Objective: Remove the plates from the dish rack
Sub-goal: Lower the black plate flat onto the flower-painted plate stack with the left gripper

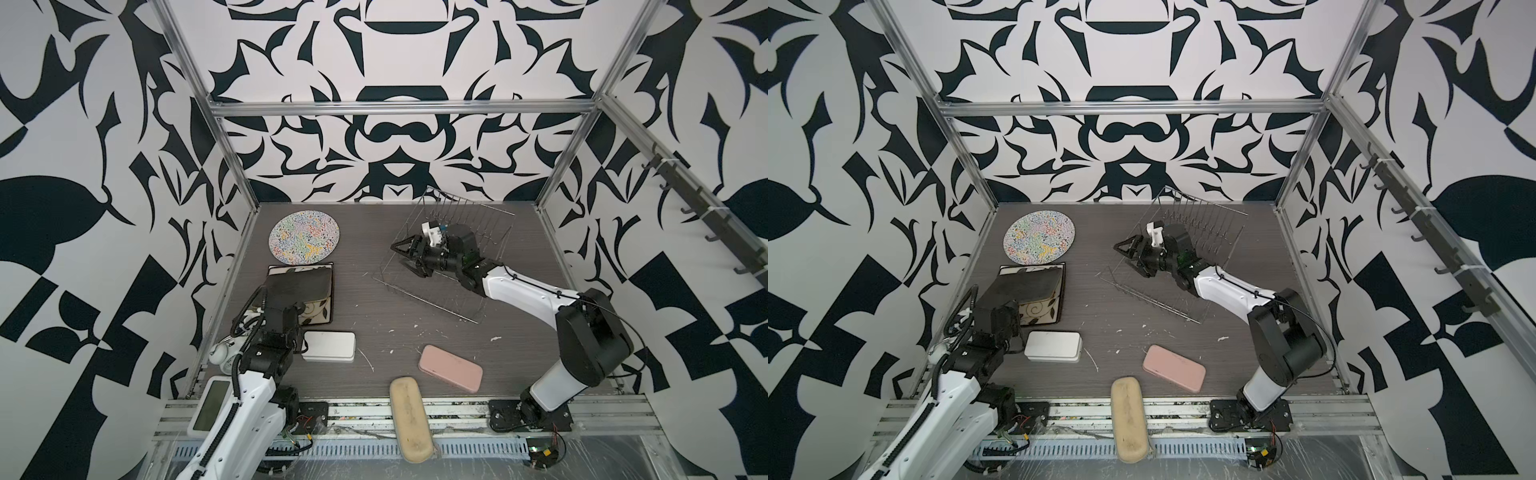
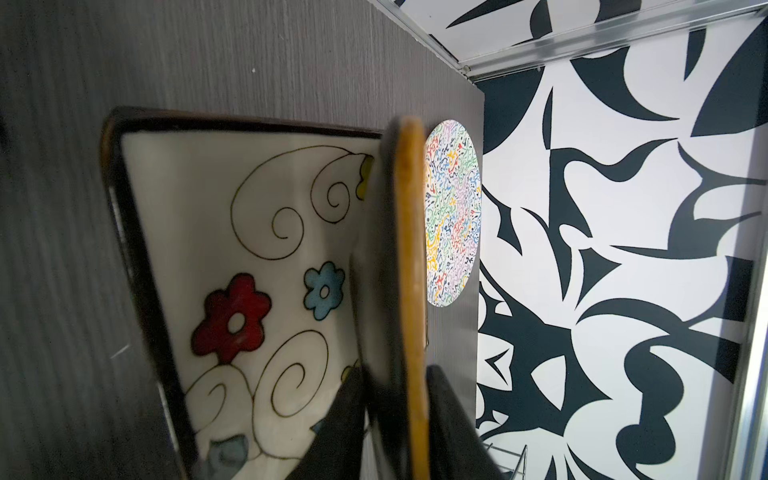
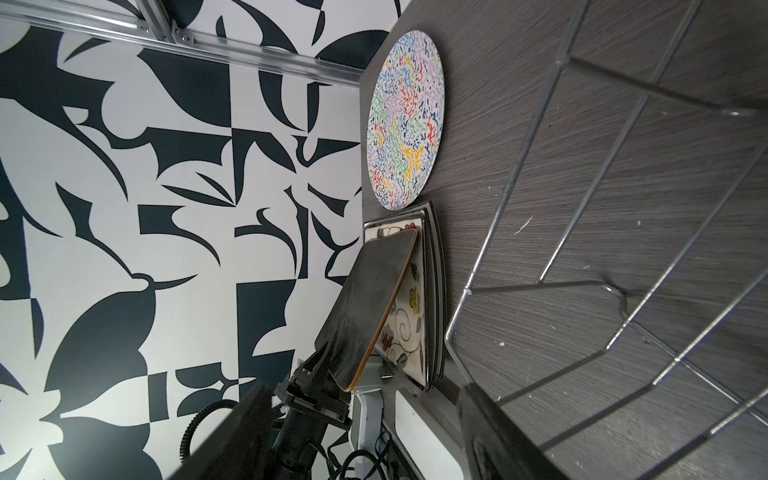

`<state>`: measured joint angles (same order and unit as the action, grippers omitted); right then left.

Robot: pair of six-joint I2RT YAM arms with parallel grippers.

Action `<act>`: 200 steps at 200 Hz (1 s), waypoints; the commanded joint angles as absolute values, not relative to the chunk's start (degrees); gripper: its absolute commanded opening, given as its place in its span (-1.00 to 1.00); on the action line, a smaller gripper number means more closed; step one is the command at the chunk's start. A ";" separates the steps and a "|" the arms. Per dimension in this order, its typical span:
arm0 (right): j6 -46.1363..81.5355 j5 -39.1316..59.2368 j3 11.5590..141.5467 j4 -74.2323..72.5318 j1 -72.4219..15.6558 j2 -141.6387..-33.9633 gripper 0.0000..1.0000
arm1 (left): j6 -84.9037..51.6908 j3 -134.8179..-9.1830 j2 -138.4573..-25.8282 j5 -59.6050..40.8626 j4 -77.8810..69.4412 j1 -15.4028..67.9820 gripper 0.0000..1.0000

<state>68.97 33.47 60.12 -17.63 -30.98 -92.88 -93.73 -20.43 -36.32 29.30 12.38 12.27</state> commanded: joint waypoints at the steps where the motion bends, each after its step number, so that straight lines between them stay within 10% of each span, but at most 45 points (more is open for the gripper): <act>1: 68.82 34.39 60.69 -19.69 -31.14 -91.67 0.48 | -94.34 -21.53 -35.14 30.95 9.79 12.04 -0.34; 200: 69.12 33.95 61.06 -19.59 -31.13 -92.29 0.48 | -98.40 -25.26 -41.46 30.33 18.57 12.09 0.53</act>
